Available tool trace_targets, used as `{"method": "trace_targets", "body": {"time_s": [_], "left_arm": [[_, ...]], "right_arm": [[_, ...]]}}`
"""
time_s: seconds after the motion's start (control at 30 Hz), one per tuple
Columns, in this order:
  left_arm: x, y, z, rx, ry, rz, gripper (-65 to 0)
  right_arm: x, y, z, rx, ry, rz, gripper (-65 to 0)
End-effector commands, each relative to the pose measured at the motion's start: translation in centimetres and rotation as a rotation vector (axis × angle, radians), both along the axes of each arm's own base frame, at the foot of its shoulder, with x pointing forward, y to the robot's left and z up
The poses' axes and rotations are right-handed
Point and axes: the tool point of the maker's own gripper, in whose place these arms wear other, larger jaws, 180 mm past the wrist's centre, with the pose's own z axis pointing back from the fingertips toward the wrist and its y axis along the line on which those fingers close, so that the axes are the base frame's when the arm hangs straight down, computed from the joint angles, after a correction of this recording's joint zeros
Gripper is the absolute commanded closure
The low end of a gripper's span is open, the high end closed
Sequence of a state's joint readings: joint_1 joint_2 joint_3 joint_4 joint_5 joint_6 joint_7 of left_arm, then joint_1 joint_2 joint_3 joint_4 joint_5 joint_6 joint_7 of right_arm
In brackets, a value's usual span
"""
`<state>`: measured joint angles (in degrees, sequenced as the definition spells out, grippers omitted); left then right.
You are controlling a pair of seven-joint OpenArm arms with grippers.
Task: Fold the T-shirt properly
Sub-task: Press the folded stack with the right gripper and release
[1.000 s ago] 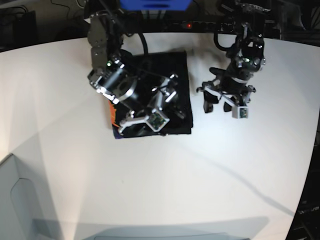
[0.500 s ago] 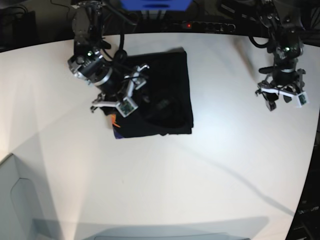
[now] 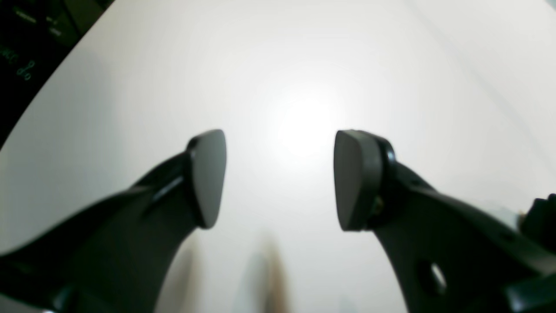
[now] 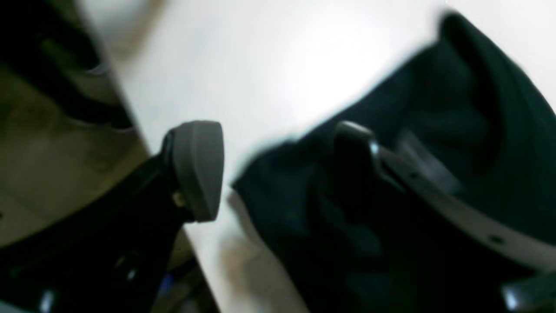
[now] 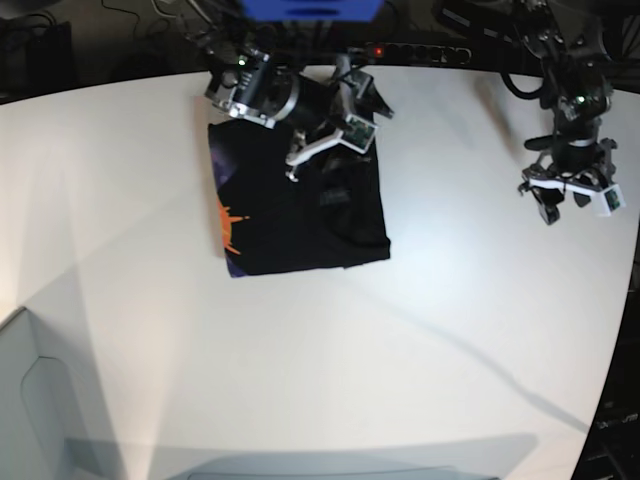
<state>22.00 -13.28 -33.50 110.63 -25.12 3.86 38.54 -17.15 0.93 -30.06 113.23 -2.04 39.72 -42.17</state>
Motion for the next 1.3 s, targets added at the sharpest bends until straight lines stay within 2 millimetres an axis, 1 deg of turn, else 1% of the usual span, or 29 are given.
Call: {"method": "trace_targets", "body": {"time_s": [0.0,0.1,0.17,0.2,0.27,0.33,0.43,0.5,0.57,0.63,0.7,0.8,0.87,0.93,1.0,1.1,1.17,1.27], "left_arm": [[0.5,0.3,1.4,0.033,-0.04,-0.008,-37.6],[0.3,0.6,1.4,0.037,-0.04,0.001,-37.6],[-0.4,1.3,1.4,0.043,-0.032,0.022,-37.6],[-0.6,1.4,1.3,0.045,-0.029,0.026,-37.6],[-1.0,1.5,1.1,0.045,-0.017,0.029,-37.6],[-1.6,1.3,0.5,0.036,-0.001,0.034,-37.6],[-2.4,0.7,0.5,0.032,0.007,0.03,-37.6],[-2.8,0.2,0.2,0.018,0.009,0.035,-37.6],[-2.9,0.0,0.0,0.007,0.01,0.04,-37.6],[-3.5,-0.2,-0.5,-0.004,0.024,0.047,-37.6],[-3.9,-0.3,-0.7,-0.004,0.032,0.048,-37.6],[-4.5,-0.2,-1.0,0.0,0.048,0.05,-37.6],[-5.1,0.9,-0.7,0.015,0.049,0.079,-37.6],[-5.6,1.7,-0.4,0.025,0.049,0.105,-37.6],[-5.8,2.3,-0.2,0.033,0.047,0.12,-37.6],[-5.9,3.0,0.3,0.049,0.043,0.13,-37.6],[-5.9,3.0,0.3,0.049,0.043,0.13,-37.6],[-5.7,2.9,0.3,0.048,0.039,0.126,-37.6]], "right_arm": [[0.3,0.4,1.3,0.036,-0.036,0.015,-40.7],[-0.2,0.5,1.1,0.024,-0.044,0.049,-40.7],[-0.1,0.3,1.4,0.024,-0.055,0.047,-40.7],[0.4,-0.1,1.5,0.021,-0.061,0.032,-40.7],[2.0,-1.1,2.0,0.02,-0.094,-0.01,-40.7],[3.4,-2.2,2.3,0.024,-0.115,-0.055,-40.7],[5.2,-4.1,2.5,0.026,-0.134,-0.127,-40.7],[5.9,-4.3,2.7,0.038,-0.138,-0.155,-40.7],[6.4,-4.2,2.2,0.031,-0.126,-0.159,-40.7],[6.3,-3.6,1.0,0.038,-0.085,-0.16,-40.7],[6.3,-2.8,-0.6,0.037,-0.029,-0.16,-40.7],[6.3,-1.3,-2.4,0.047,0.024,-0.134,-40.7],[6.3,-0.5,-3.8,0.06,0.059,-0.118,-40.7],[5.8,1.1,-4.5,0.084,0.087,-0.087,-40.7],[5.4,2.3,-4.8,0.096,0.1,-0.06,-40.7],[4.9,4.8,-4.0,0.124,0.097,-0.004,-40.7],[4.9,5.9,-3.5,0.137,0.094,0.014,-40.7],[4.3,7.3,-2.6,0.156,0.086,0.046,-40.9]]}}
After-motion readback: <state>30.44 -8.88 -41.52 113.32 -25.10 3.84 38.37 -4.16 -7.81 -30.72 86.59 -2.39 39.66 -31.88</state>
